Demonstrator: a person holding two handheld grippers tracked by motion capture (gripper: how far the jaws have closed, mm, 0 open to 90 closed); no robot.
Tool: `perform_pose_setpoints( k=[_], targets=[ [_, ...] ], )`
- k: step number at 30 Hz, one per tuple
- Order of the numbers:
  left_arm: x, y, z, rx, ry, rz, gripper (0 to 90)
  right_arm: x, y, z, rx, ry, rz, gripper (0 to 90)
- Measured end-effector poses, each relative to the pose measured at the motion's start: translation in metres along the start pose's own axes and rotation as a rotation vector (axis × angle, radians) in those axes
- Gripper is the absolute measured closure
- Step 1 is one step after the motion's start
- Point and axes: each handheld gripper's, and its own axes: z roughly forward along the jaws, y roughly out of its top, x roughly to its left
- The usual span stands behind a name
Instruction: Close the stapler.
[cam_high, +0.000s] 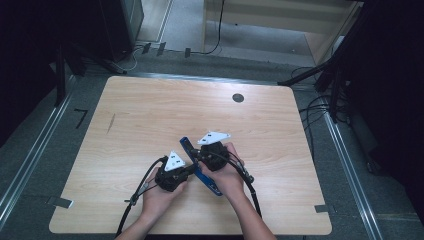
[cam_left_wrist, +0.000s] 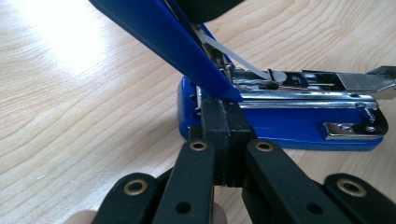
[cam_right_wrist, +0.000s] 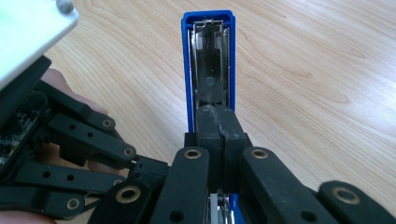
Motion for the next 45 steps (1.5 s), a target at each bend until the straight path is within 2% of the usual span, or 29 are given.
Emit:
perform_pose_setpoints(
  k=[7, 9, 11, 15, 21, 29, 33, 45],
  targets=[
    [-0.006, -0.001, 0.001, -0.002, -0.015, 0.002, 90.0, 0.0, 0.0, -0.003, 0.001, 0.0, -0.002, 90.0],
    [-0.01, 0.0, 0.002, 0.001, -0.014, 0.02, 90.0, 0.0, 0.001, -0.004, -0.003, -0.001, 0.001, 90.0],
    [-0.012, 0.0, 0.002, -0.016, -0.028, 0.021, 90.0, 0.0, 0.0, -0.005, -0.004, -0.001, 0.0, 90.0],
    [-0.016, 0.0, 0.003, -0.016, -0.022, 0.053, 90.0, 0.001, 0.0, -0.007, -0.008, -0.002, -0.001, 90.0],
    [-0.015, 0.0, 0.004, 0.006, -0.034, 0.044, 90.0, 0.001, 0.001, -0.009, -0.012, -0.007, -0.005, 90.0],
    [-0.019, 0.0, 0.004, 0.009, -0.033, 0.085, 90.0, 0.002, 0.001, -0.015, -0.028, -0.003, 0.001, 90.0],
    [-0.018, 0.0, 0.004, 0.01, -0.046, 0.082, 90.0, 0.003, 0.001, -0.018, -0.031, -0.006, -0.006, 90.0],
    [-0.018, 0.0, 0.004, 0.011, -0.049, 0.081, 90.0, 0.003, -0.002, -0.025, -0.041, -0.006, -0.006, 90.0]
  ],
)
